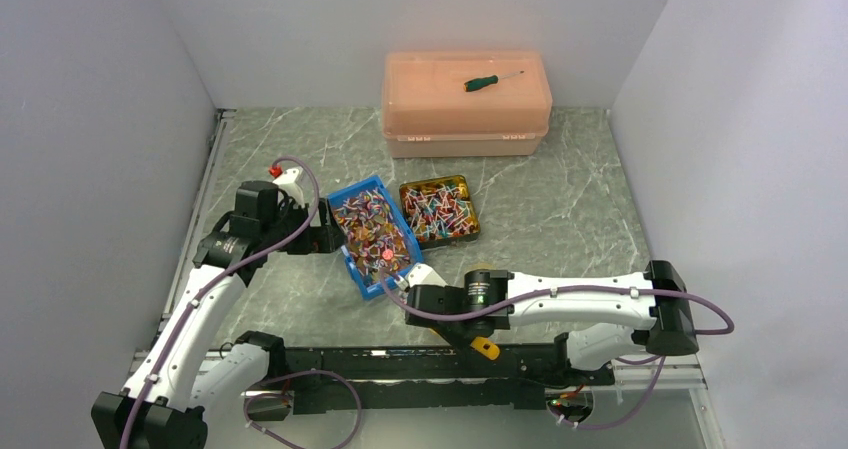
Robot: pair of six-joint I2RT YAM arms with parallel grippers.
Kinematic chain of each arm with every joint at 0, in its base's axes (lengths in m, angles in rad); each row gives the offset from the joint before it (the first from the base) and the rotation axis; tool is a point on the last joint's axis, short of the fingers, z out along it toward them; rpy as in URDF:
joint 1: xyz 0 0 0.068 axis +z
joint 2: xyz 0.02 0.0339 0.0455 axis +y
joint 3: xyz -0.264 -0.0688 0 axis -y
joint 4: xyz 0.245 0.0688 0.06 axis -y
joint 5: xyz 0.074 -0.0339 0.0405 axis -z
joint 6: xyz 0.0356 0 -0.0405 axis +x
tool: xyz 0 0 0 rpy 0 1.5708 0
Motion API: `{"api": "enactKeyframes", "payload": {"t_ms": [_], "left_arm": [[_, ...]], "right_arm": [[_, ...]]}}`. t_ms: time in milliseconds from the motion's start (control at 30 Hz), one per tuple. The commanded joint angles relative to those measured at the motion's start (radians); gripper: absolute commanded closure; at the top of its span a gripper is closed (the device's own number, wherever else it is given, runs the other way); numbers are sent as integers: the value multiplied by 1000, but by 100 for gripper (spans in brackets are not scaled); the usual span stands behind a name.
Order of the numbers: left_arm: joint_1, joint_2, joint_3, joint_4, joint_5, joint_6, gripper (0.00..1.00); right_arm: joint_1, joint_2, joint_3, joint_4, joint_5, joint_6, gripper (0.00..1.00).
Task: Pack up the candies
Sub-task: Place the fake candies in the packing bottle.
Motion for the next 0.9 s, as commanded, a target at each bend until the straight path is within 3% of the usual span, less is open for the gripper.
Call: {"api": "enactKeyframes", "payload": {"t_ms": [0, 867], "left_arm": [[6, -23, -4, 25, 1, 15, 1], [6, -35, -2, 23, -6, 19, 1]], "right_arm": [[-27, 15, 54, -64, -30, -5, 100], [-114, 119, 213, -180, -129, -125, 100]]}}
